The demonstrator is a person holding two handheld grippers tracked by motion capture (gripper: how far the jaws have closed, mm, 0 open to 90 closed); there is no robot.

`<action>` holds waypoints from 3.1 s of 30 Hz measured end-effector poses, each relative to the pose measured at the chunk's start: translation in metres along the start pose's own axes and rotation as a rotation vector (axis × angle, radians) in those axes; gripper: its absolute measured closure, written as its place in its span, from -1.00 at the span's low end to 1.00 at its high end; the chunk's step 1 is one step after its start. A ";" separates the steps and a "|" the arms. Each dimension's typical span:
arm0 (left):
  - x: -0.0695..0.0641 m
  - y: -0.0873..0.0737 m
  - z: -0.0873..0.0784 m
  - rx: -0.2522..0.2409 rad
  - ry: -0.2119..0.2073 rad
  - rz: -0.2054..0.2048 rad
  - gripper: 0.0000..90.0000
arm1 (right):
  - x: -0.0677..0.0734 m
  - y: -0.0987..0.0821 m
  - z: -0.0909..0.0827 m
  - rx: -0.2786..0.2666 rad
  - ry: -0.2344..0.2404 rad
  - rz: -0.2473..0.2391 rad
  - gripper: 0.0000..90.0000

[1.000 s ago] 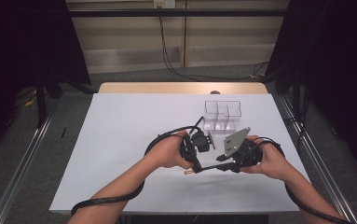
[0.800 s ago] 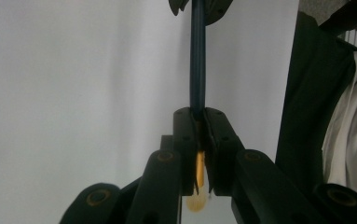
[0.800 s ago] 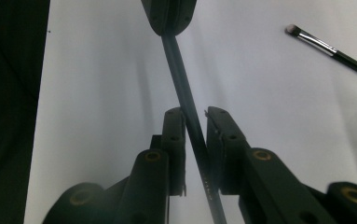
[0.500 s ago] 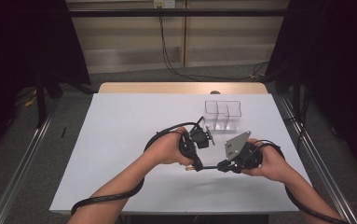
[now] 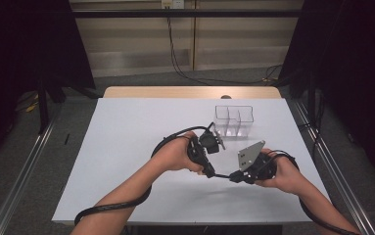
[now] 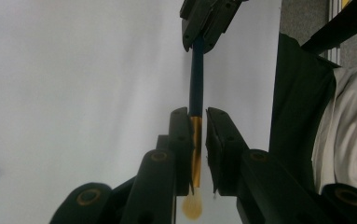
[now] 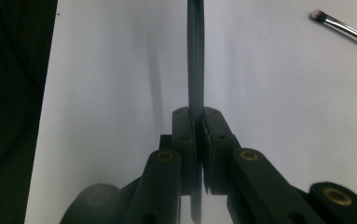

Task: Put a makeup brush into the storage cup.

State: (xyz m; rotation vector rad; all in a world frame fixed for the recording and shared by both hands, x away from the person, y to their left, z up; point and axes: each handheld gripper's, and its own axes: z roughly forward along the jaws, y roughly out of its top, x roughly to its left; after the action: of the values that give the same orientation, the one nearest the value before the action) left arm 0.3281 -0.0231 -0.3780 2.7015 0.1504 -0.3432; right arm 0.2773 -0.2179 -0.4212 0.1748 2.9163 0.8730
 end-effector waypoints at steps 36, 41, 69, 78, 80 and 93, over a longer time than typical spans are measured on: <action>0.008 -0.031 -0.009 -0.279 0.052 0.004 -0.75 | -0.005 -0.014 -0.001 -0.022 -0.028 0.073 0.89; 0.010 -0.036 -0.012 -0.333 0.054 -0.001 -0.75 | -0.005 -0.016 -0.001 -0.037 -0.029 0.078 0.89; 0.011 -0.056 -0.018 -0.686 0.101 0.011 -0.80 | -0.007 -0.022 -0.004 -0.174 -0.043 0.151 0.89; 0.011 -0.065 -0.013 -0.821 0.118 -0.002 -0.83 | -0.007 -0.023 -0.005 -0.215 -0.044 0.171 0.89; 0.012 -0.067 -0.012 -0.849 0.123 -0.007 -0.83 | -0.008 -0.023 -0.005 -0.226 -0.047 0.172 0.89; 0.012 -0.070 -0.007 -0.901 0.129 -0.012 -0.84 | -0.008 -0.020 -0.005 -0.338 -0.051 0.214 0.89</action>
State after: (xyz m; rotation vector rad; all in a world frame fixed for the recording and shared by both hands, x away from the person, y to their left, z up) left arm 0.3300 0.0437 -0.4020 1.8261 0.2788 -0.0646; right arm 0.2830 -0.2389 -0.4275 0.4789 2.6845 1.3527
